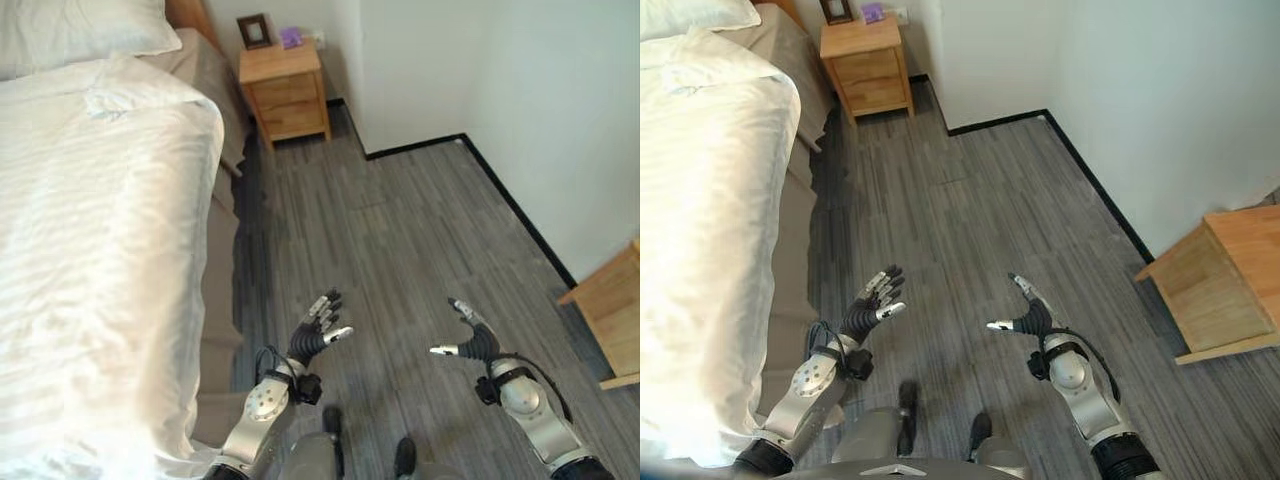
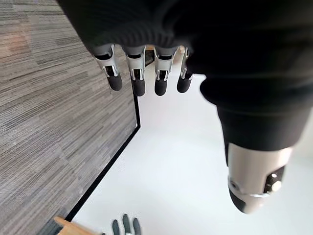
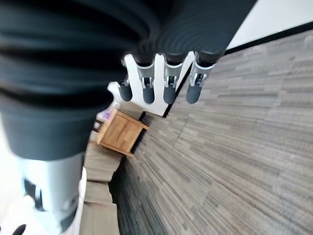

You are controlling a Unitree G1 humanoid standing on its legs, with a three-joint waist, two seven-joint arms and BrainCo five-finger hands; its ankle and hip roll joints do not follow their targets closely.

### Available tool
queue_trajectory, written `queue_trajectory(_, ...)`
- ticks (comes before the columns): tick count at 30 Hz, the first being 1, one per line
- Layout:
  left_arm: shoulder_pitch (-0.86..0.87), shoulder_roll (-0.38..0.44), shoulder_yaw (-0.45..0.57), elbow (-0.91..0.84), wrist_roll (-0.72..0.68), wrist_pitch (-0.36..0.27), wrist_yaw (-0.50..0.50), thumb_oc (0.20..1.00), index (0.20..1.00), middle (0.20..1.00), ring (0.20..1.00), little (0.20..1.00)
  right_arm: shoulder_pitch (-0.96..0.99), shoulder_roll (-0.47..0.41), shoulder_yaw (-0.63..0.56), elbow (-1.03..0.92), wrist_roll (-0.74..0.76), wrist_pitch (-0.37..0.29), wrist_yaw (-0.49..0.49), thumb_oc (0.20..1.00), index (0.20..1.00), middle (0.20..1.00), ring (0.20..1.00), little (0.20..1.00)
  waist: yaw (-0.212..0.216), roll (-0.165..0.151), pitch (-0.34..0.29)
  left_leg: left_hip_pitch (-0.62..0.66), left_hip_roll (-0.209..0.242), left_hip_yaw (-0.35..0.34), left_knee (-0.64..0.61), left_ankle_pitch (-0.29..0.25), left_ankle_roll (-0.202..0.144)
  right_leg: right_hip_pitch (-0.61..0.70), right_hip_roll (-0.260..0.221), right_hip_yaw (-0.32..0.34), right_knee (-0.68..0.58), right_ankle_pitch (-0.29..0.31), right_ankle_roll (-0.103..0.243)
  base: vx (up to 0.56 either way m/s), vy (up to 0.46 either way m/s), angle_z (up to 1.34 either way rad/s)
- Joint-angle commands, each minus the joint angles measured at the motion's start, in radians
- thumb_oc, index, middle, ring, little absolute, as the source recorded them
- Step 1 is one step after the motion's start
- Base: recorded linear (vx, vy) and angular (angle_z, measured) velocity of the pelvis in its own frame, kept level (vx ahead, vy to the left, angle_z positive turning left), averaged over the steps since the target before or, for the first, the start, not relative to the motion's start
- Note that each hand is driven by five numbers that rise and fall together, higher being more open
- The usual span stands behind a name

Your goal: Making the bed.

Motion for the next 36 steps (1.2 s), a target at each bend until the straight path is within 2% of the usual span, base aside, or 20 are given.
queue_trajectory(1,-0.005,0.009,0.032,-0.096,-0.026,-0.035,-0.017,1.0,1.0,1.0,1.0,1.0,-0.024,-0.015,-0.005,-0.081,0.022,-0.06,-0.009,1.0,1.0,1.0,1.0,1.0,0.031,-0.017,-0.05,0.001,-0.015,0.017,-0.019,0.089,-0.013,0.089,-0.044,0.034,0.015,-0.058,0.175,0.25,0.069,0.0)
queue_trajectory(3,-0.008,0.012,0.029,-0.107,-0.029,-0.028,-0.018,1.0,1.0,1.0,1.0,1.0,-0.016,-0.006,-0.002,-0.097,0.006,-0.059,-0.003,1.0,1.0,1.0,1.0,1.0,0.039,-0.035,-0.066,0.027,-0.034,0.002,-0.019,0.094,0.009,0.101,-0.052,0.051,0.096,-0.071,0.176,0.28,0.077,-0.24)
queue_trajectory(5,-0.014,0.025,0.019,-0.109,-0.024,-0.029,-0.021,1.0,1.0,1.0,1.0,1.0,-0.02,0.0,0.011,-0.102,0.003,-0.069,0.005,1.0,1.0,1.0,1.0,1.0,0.037,-0.057,-0.061,0.086,-0.053,0.006,-0.019,0.059,0.043,0.035,-0.075,0.054,0.317,-0.039,0.224,0.29,0.115,-0.25)
queue_trajectory(6,-0.015,0.025,0.019,-0.109,-0.024,-0.029,-0.021,1.0,1.0,1.0,1.0,1.0,-0.021,0.0,0.011,-0.102,0.003,-0.069,0.004,1.0,1.0,1.0,1.0,1.0,0.04,-0.054,-0.062,0.083,-0.049,0.008,-0.019,0.061,0.043,0.029,-0.072,0.057,0.318,-0.036,0.223,0.24,0.117,-0.01)
queue_trajectory(7,-0.042,0.043,0.002,-0.104,-0.003,-0.025,-0.026,1.0,1.0,1.0,1.0,1.0,-0.044,-0.017,0.03,-0.129,-0.044,-0.067,0.021,1.0,1.0,1.0,1.0,1.0,0.015,-0.052,-0.04,0.144,-0.058,-0.019,-0.019,0.028,0.068,-0.105,-0.092,0.079,0.579,0.097,0.28,0.21,0.087,0.08)
queue_trajectory(9,-0.073,0.052,-0.012,-0.097,0.009,-0.034,-0.015,1.0,1.0,1.0,1.0,1.0,-0.051,-0.015,0.032,-0.14,-0.047,-0.069,0.019,1.0,1.0,1.0,1.0,1.0,-0.011,-0.027,-0.025,0.18,-0.037,-0.046,-0.019,0.011,0.073,-0.211,-0.083,0.105,0.716,0.132,0.272,0.29,0.068,0.82)
queue_trajectory(10,-0.107,0.061,-0.016,-0.09,0.015,-0.033,-0.015,1.0,1.0,1.0,1.0,1.0,-0.057,-0.016,0.021,-0.146,-0.04,-0.064,0.015,1.0,1.0,1.0,1.0,1.0,-0.025,-0.024,-0.02,0.196,-0.038,-0.064,-0.019,-0.007,0.067,-0.254,-0.116,0.098,0.672,0.102,0.25,0.23,-0.004,1.07)
queue_trajectory(11,-0.108,0.061,-0.016,-0.09,0.014,-0.033,-0.015,1.0,1.0,1.0,1.0,1.0,-0.057,-0.016,0.02,-0.146,-0.04,-0.064,0.015,1.0,1.0,1.0,1.0,1.0,-0.029,-0.025,-0.018,0.197,-0.041,-0.068,-0.019,-0.009,0.067,-0.25,-0.119,0.094,0.673,0.097,0.25,0.22,-0.054,0.79)
queue_trajectory(13,-0.127,0.063,-0.025,-0.084,0.003,-0.035,-0.018,1.0,1.0,1.0,1.0,1.0,-0.049,-0.015,0.007,-0.151,-0.02,-0.063,0.012,1.0,1.0,1.0,1.0,1.0,-0.055,-0.032,-0.018,0.211,-0.059,-0.106,-0.019,-0.023,0.059,-0.255,-0.112,0.125,0.525,0.066,0.226,0.23,-0.09,0.83)
queue_trajectory(14,-0.135,0.059,-0.027,-0.08,-0.004,-0.037,-0.021,1.0,1.0,1.0,1.0,1.0,-0.042,-0.012,0.001,-0.148,-0.009,-0.064,0.007,1.0,1.0,1.0,1.0,1.0,-0.074,-0.04,-0.019,0.219,-0.072,-0.136,-0.019,-0.032,0.054,-0.24,-0.097,0.171,0.397,0.051,0.217,0.32,-0.162,1.36)
queue_trajectory(15,-0.143,0.053,-0.027,-0.069,-0.013,-0.038,-0.027,1.0,1.0,1.0,1.0,1.0,-0.021,-0.013,-0.017,-0.142,0.001,-0.062,0.004,1.0,1.0,1.0,1.0,1.0,-0.096,-0.053,-0.028,0.226,-0.093,-0.178,-0.019,-0.046,0.045,-0.241,-0.077,0.279,0.238,0.067,0.226,0.27,-0.148,1.14)
queue_trajectory(16,-0.143,0.053,-0.028,-0.064,-0.014,-0.039,-0.032,1.0,1.0,1.0,1.0,1.0,-0.01,-0.013,-0.021,-0.14,0.002,-0.058,0.008,1.0,1.0,1.0,1.0,1.0,-0.102,-0.057,-0.032,0.232,-0.097,-0.192,-0.019,-0.06,0.045,-0.232,-0.087,0.297,0.181,0.086,0.23,0.25,-0.13,1.57)
queue_trajectory(18,-0.133,0.059,-0.017,-0.057,-0.001,-0.041,-0.035,1.0,1.0,1.0,1.0,1.0,-0.004,-0.009,-0.024,-0.129,0.008,-0.058,0.012,1.0,1.0,1.0,1.0,1.0,-0.102,-0.068,-0.046,0.245,-0.101,-0.201,-0.019,-0.073,0.046,-0.204,-0.12,0.275,0.121,0.127,0.246,0.16,-0.108,1.12)
queue_trajectory(20,-0.094,0.053,0.003,-0.058,-0.002,-0.031,-0.04,1.0,1.0,1.0,1.0,1.0,0.008,0.0,-0.022,-0.129,0.004,-0.051,0.027,1.0,1.0,1.0,1.0,1.0,-0.096,-0.079,-0.072,0.263,-0.104,-0.196,-0.019,-0.082,0.05,-0.171,-0.126,0.282,0.088,0.145,0.239,0.12,-0.064,0.41)
queue_trajectory(22,-0.077,0.052,0.011,-0.061,-0.006,-0.029,-0.043,1.0,1.0,1.0,1.0,1.0,0.017,0.001,-0.023,-0.133,0.005,-0.05,0.032,1.0,1.0,1.0,1.0,1.0,-0.095,-0.077,-0.081,0.275,-0.102,-0.194,-0.019,-0.099,0.052,-0.151,-0.127,0.275,0.072,0.134,0.237,0.11,-0.034,0.03)
queue_trajectory(23,-0.047,0.047,0.022,-0.06,-0.005,-0.025,-0.045,1.0,1.0,1.0,1.0,1.0,0.032,0.006,-0.026,-0.142,0.008,-0.051,0.042,1.0,1.0,1.0,1.0,1.0,-0.093,-0.077,-0.091,0.28,-0.101,-0.192,-0.019,-0.094,0.053,-0.14,-0.131,0.266,0.058,0.144,0.235,0.08,-0.048,-0.07)
queue_trajectory(24,-0.019,0.032,0.26,0.211,0.084,0.058,0.125,1.0,1.0,1.0,1.0,1.0,0.041,0.046,-0.108,0.06,0.404,0.026,0.06,1.0,1.0,1.0,1.0,1.0,-0.097,-0.042,-0.113,0.263,0.028,0.067,0.034,-0.088,-0.026,-0.051,-0.115,-0.039,0.021,0.043,0.16,0.04,-0.033,-0.06)
queue_trajectory(27,-0.03,0.064,0.267,0.091,0.134,0.046,0.124,1.0,1.0,1.0,1.0,1.0,0.022,0.021,-0.108,0.044,0.358,0.015,0.058,1.0,1.0,1.0,1.0,1.0,-0.099,-0.039,-0.129,0.275,0.022,0.07,0.003,-0.08,-0.022,-0.046,-0.12,-0.04,0.015,0.048,0.169,-0.01,0.067,0.27)
queue_trajectory(30,-0.025,0.086,0.298,-0.038,0.2,-0.009,0.157,1.0,1.0,1.0,1.0,1.0,-0.048,-0.015,-0.106,-0.01,0.297,-0.022,0.043,1.0,1.0,1.0,1.0,1.0,-0.08,-0.038,-0.139,0.292,0.011,0.053,-0.002,-0.089,-0.01,-0.054,-0.133,-0.03,0.015,0.066,0.181,-0.01,0.107,-0.05)
queue_trajectory(36,-0.038,0.102,0.338,-0.086,0.228,-0.077,0.217,1.0,1.0,1.0,1.0,1.0,-0.096,-0.038,-0.152,-0.099,0.178,-0.088,-0.024,1.0,1.0,1.0,1.0,1.0,-0.059,-0.047,-0.153,0.301,-0.011,0.042,-0.005,-0.108,0.014,-0.052,-0.161,-0.035,0.043,0.081,0.205,0.04,0.116,-0.04)
